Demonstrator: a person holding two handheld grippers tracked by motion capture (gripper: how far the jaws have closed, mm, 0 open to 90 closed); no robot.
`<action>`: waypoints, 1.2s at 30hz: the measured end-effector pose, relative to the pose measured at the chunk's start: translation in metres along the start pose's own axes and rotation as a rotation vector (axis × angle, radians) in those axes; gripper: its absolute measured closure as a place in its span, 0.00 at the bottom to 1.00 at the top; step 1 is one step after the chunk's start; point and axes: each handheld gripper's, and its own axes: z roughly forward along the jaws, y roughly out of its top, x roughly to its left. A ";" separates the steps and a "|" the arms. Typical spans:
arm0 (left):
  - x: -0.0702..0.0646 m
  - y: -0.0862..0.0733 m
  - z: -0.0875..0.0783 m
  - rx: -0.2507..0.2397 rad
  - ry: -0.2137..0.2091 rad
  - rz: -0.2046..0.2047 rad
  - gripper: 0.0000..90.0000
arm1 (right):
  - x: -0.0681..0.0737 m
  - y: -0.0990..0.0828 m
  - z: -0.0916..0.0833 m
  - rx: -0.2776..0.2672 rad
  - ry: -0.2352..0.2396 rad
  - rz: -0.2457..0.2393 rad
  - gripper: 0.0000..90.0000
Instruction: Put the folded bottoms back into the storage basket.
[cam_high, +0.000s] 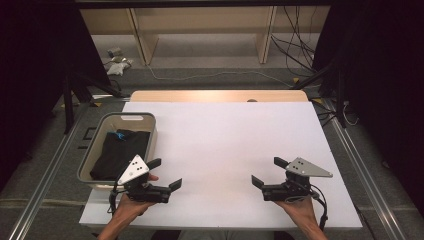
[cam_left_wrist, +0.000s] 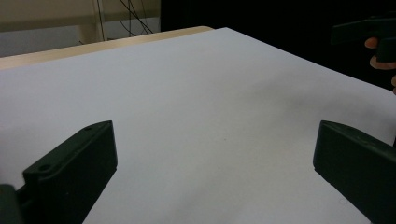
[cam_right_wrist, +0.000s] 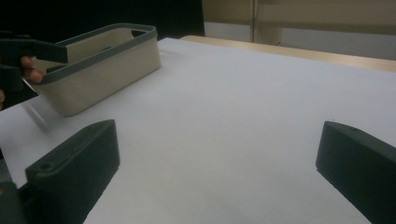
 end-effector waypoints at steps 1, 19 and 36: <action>0.000 0.000 0.000 0.000 0.002 -0.001 0.00 | 0.000 -0.001 -0.001 0.007 -0.001 0.000 0.00; -0.002 -0.001 -0.004 -0.010 0.006 -0.006 0.00 | 0.003 -0.005 -0.014 0.005 -0.013 0.012 0.00; 0.001 -0.001 -0.002 -0.010 0.006 -0.026 0.00 | 0.000 -0.002 -0.014 -0.014 -0.017 0.019 0.00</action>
